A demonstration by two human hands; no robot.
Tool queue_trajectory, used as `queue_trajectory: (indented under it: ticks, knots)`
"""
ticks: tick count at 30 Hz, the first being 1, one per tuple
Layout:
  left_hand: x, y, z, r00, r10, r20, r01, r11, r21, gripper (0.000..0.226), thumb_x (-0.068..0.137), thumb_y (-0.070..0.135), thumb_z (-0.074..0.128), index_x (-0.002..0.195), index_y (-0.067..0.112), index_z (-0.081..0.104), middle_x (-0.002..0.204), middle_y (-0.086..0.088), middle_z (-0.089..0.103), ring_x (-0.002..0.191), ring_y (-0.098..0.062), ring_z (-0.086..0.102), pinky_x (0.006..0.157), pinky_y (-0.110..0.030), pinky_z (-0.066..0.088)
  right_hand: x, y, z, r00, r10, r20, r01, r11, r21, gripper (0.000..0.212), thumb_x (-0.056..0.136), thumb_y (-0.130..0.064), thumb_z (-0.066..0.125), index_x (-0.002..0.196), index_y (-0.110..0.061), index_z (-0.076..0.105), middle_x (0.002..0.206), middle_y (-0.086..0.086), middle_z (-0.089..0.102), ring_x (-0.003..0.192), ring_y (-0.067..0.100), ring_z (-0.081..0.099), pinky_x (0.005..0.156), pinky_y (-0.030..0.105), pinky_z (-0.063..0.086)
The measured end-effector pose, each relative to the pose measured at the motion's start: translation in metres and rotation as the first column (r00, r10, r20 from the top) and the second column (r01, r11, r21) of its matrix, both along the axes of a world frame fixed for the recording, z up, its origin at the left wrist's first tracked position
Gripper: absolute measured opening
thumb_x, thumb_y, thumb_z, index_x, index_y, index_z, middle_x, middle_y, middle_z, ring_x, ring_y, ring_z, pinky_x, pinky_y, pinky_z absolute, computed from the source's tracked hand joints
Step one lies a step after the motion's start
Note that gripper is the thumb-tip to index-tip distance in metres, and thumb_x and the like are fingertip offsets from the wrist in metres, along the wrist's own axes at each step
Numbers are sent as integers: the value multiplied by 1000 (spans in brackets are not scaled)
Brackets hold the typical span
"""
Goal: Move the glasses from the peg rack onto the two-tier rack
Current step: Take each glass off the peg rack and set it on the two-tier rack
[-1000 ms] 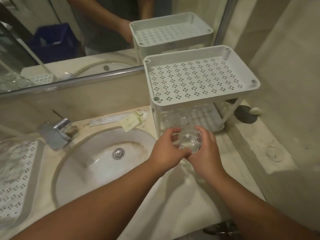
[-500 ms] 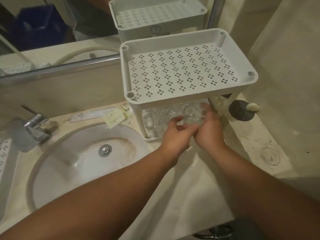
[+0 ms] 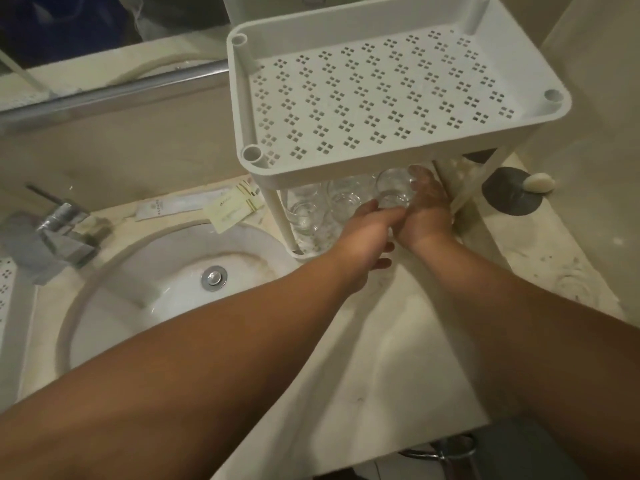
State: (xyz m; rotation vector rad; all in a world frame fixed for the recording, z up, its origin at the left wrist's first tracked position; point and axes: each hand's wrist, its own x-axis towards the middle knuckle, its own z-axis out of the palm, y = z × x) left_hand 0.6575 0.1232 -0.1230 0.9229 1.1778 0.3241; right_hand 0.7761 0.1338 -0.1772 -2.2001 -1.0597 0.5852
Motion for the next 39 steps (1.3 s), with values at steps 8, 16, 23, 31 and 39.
queue_trajectory:
  ticks: [8,16,23,31,39]
  knots:
    - [-1,3,-12,999,-8,-31,7,1000,-25,8,92,33,61,88,36,54,98,10,58,106,-29,63,93,-45,54,1,6,-10,998,39,-43,-39,999,16,55,94,-6,54,146,-13,37,145,11,43,132,23,43,103,20,34]
    - [1,4,-17,998,-63,-24,64,998,9,42,91,31,58,133,28,51,111,6,60,99,-26,62,86,-41,54,5,10,-18,993,-12,-118,16,999,35,55,95,-6,57,145,-16,38,144,10,45,131,19,45,80,-2,23]
    - [-4,4,-17,997,-65,-49,66,998,1,25,88,26,59,113,25,61,103,5,61,91,-25,59,79,-37,50,0,14,-17,997,16,-74,-15,1000,21,85,77,-21,81,147,-11,34,147,12,43,136,24,42,111,29,31]
    - [-8,2,-17,998,-11,-61,10,1000,-26,56,93,35,61,145,40,42,105,14,57,110,-29,63,93,-44,53,1,18,-30,995,-16,-103,24,997,75,90,71,-25,87,145,-17,37,144,9,47,131,21,46,109,32,37]
    - [-9,1,-19,998,2,-64,-3,1000,-15,67,93,35,61,153,35,33,122,1,55,109,-28,63,97,-47,53,5,25,-30,997,6,-71,-3,999,45,90,74,-29,83,148,-25,32,144,6,49,130,21,49,106,28,38]
